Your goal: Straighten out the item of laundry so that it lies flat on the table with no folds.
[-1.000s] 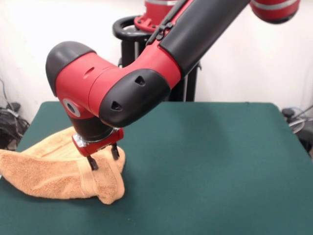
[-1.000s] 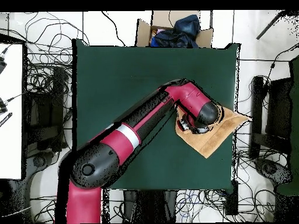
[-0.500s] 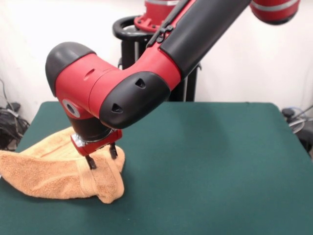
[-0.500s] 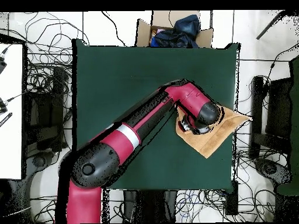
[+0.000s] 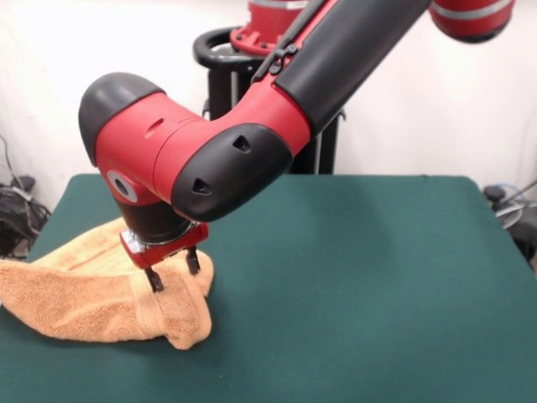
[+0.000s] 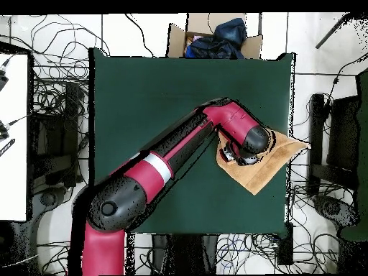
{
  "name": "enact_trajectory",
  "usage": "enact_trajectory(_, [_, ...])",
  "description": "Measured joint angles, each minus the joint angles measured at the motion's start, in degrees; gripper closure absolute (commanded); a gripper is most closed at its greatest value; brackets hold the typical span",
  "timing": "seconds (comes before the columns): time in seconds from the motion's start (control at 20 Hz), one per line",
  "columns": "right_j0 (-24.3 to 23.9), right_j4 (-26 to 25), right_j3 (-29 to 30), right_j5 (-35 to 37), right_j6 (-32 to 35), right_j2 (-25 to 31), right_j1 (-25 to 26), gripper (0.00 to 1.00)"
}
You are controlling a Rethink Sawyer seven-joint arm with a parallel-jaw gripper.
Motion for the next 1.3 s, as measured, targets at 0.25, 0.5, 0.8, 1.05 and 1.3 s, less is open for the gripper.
enact_trajectory(0.25, [0.01, 0.01, 0.00, 0.00, 0.00, -0.13, 0.07, 0.00])
enact_trajectory(0.5, [0.03, 0.02, -0.02, 0.46, 0.00, -1.16, 0.84, 0.00])
enact_trajectory(0.8, [0.03, 0.02, -0.03, 1.98, 0.00, -3.18, 2.54, 0.00])
enact_trajectory(1.05, [0.03, 0.02, -0.03, 2.30, 0.00, -3.80, 3.07, 0.00])
enact_trajectory(1.3, [0.00, -0.01, -0.03, 2.48, 0.00, -3.80, 3.08, 1.00])
